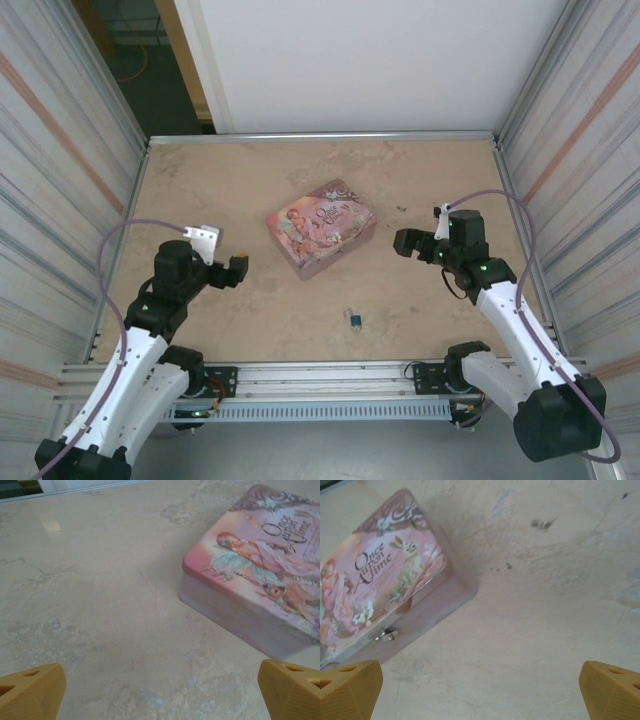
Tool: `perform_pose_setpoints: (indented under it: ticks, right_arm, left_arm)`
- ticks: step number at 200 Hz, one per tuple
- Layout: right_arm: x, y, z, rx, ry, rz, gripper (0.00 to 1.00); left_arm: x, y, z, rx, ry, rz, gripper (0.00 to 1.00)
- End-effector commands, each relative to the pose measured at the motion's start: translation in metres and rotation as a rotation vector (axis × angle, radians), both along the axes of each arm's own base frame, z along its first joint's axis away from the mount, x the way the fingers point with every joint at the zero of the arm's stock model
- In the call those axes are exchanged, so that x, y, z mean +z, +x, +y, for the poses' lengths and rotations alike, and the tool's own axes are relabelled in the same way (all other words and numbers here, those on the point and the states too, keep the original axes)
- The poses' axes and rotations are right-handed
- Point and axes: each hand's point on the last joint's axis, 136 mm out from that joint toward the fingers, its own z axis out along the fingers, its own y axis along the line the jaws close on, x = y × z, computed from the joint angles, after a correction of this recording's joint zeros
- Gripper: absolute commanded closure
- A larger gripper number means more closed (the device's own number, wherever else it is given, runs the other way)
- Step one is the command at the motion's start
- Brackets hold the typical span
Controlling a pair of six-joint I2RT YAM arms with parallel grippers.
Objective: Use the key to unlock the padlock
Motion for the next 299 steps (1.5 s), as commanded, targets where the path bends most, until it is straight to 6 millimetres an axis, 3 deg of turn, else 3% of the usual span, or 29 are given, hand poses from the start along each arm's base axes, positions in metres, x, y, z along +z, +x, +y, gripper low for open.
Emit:
perform_pose_setpoints:
  ticks: [1,59,109,151,167,207,260,299]
  right_arm:
    - [0.006,0.003,-0.012,-0.015,-0.029,-0.072,0.01]
    - [-0.001,0.011,-0.057,-0.149,-0.107,-0.230,0.01]
    - [-0.010,0.023,-0.083,-0.240,-0.180,-0.356,0.01]
    - [-0.024,0.033,-0.104,-0.307,-0.269,-0.445,0.01]
    - [-0.021,0.039,-0.104,-0.299,-0.284,-0.496,0.01]
    - [-0.034,0.063,-0.096,-0.227,-0.301,-0.531,0.01]
    - [-0.073,0.078,-0.090,-0.184,-0.293,-0.496,0.01]
    - [-0.079,0.087,-0.082,-0.127,-0.297,-0.442,0.01]
  left_arm:
    - [0.009,0.008,0.011,0.114,-0.072,-0.038,0.01]
    - [0.011,0.016,0.047,0.347,-0.088,-0.119,0.01]
    - [0.015,0.029,0.065,0.438,-0.015,-0.201,0.01]
    - [-0.011,0.044,0.082,0.506,0.055,-0.152,0.01]
    - [-0.021,0.048,0.089,0.533,0.072,-0.143,0.01]
    - [-0.042,0.057,0.104,0.569,0.134,-0.129,0.01]
    - [-0.060,0.068,0.107,0.555,0.121,-0.122,0.01]
    - [-0.064,0.073,0.106,0.545,0.141,-0.105,0.01]
